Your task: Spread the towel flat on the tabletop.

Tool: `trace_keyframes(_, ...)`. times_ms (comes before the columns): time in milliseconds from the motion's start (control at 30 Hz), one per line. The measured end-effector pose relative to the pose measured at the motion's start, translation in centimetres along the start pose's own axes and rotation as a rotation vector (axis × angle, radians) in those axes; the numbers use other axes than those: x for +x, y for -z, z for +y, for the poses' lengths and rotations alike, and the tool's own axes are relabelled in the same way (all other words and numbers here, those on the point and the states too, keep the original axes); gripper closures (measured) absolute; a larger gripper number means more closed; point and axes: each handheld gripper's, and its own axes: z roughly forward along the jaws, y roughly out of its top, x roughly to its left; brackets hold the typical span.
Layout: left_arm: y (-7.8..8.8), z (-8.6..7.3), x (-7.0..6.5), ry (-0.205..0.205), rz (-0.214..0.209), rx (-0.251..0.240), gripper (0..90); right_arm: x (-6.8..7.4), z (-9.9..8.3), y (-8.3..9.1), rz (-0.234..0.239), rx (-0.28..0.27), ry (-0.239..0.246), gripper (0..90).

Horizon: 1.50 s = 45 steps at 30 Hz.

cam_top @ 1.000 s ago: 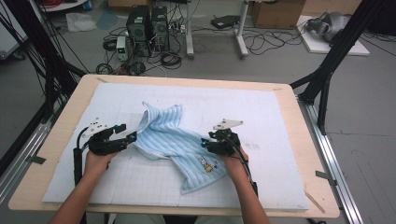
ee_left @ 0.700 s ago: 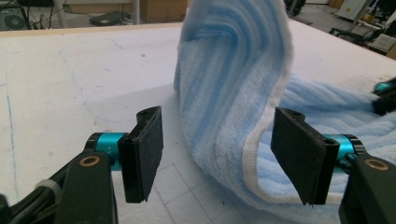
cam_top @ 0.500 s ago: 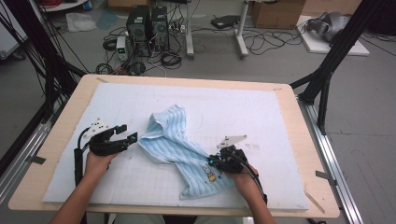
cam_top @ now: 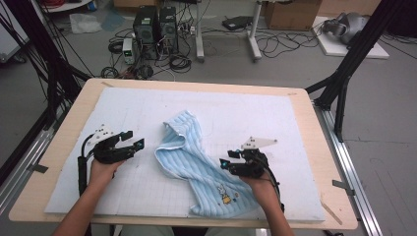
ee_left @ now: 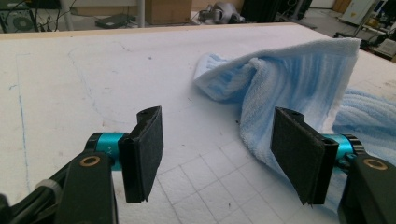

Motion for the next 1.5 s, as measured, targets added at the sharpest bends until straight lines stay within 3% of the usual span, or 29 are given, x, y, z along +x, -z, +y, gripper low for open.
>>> trace_keyframes(133,0.1,0.0,0.1,0.004,-0.003,-0.003,35.1,-1.3,2.1,-2.8,-0.091,-0.002,0.009,58.0)
trace_keyframes(200,0.1,0.0,0.1,0.008,-0.002,-0.004,35.1,-1.5,2.7,-3.6,-0.109,0.008,0.016,60.4)
trace_keyframes(267,0.1,0.0,0.1,0.009,-0.005,-0.002,35.1,-2.1,4.0,-6.2,-0.151,0.063,0.022,63.9)
trace_keyframes(333,0.1,0.0,0.1,0.011,-0.005,-0.005,35.1,-2.3,4.4,-7.2,-0.153,0.088,0.021,64.5)
trace_keyframes(367,0.1,0.0,0.1,0.01,-0.005,-0.006,35.1,-2.2,5.0,-8.9,-0.159,0.116,0.027,65.0)
trace_keyframes(467,0.2,0.0,0.2,0.019,-0.007,-0.008,35.1,-1.6,5.4,-11.1,-0.151,0.148,0.038,65.2)
trace_keyframes(633,0.2,0.0,0.2,0.017,-0.009,-0.007,35.1,-0.4,5.9,-13.1,-0.125,0.163,0.05,60.2)
trace_keyframes(667,0.2,0.0,0.2,0.016,-0.01,-0.008,35.1,0.1,6.1,-13.8,-0.111,0.158,0.047,54.8)
trace_keyframes(700,0.2,0.0,0.2,0.016,-0.01,-0.008,35.1,0.1,6.1,-13.8,-0.111,0.158,0.047,54.8)
trace_keyframes(733,0.2,0.0,0.2,0.017,-0.009,-0.007,35.1,0.6,6.3,-14.5,-0.111,0.165,0.032,46.5)
trace_keyframes(833,0.1,0.0,0.2,0.016,-0.007,-0.005,35.1,1.2,6.4,-15.0,-0.124,0.165,0.046,44.9)
trace_keyframes(900,0.1,0.0,0.2,0.018,-0.006,-0.004,35.3,1.6,6.4,-15.0,-0.122,0.169,0.075,55.0)
trace_keyframes(933,0.1,0.0,0.2,0.018,-0.006,-0.004,35.3,1.6,6.4,-15.0,-0.122,0.169,0.075,55.0)
trace_keyframes(967,0.1,0.0,0.2,0.016,-0.007,0.0,35.4,2.0,6.5,-15.0,-0.098,0.18,0.097,65.0)
trace_keyframes(1067,0.0,0.0,0.2,0.013,-0.007,0.002,35.4,2.1,6.5,-15.0,-0.07,0.183,0.096,70.8)
trace_keyframes(1100,0.0,0.0,0.2,0.014,-0.007,0.001,35.4,1.8,6.5,-15.0,-0.033,0.186,0.081,85.5)
trace_keyframes(1133,0.0,0.0,0.1,0.013,-0.007,0.002,35.4,1.9,6.5,-15.0,-0.003,0.19,0.082,88.7)
trace_keyframes(1167,0.0,0.0,0.1,0.012,-0.007,0.005,35.4,1.9,6.5,-15.0,-0.003,0.19,0.082,88.7)
trace_keyframes(1200,0.1,0.0,0.2,0.014,-0.008,0.003,35.4,2.3,6.6,-15.0,-0.029,0.2,0.128,89.1)
trace_keyframes(1233,0.1,0.0,0.2,0.02,-0.007,-0.001,35.4,2.4,6.6,-15.0,-0.035,0.201,0.138,89.2)
trace_keyframes(1400,0.2,-0.1,0.3,0.02,-0.005,0.0,35.4,1.8,6.6,-14.1,-0.058,0.18,0.096,88.1)
trace_keyframes(1433,0.2,-0.1,0.3,0.02,-0.005,-0.001,35.4,1.3,6.7,-13.5,-0.041,0.136,0.031,68.8)
trace_keyframes(1500,0.1,-0.1,0.3,0.021,-0.004,0.002,35.5,0.9,6.6,-13.4,0.013,0.11,-0.039,55.1)
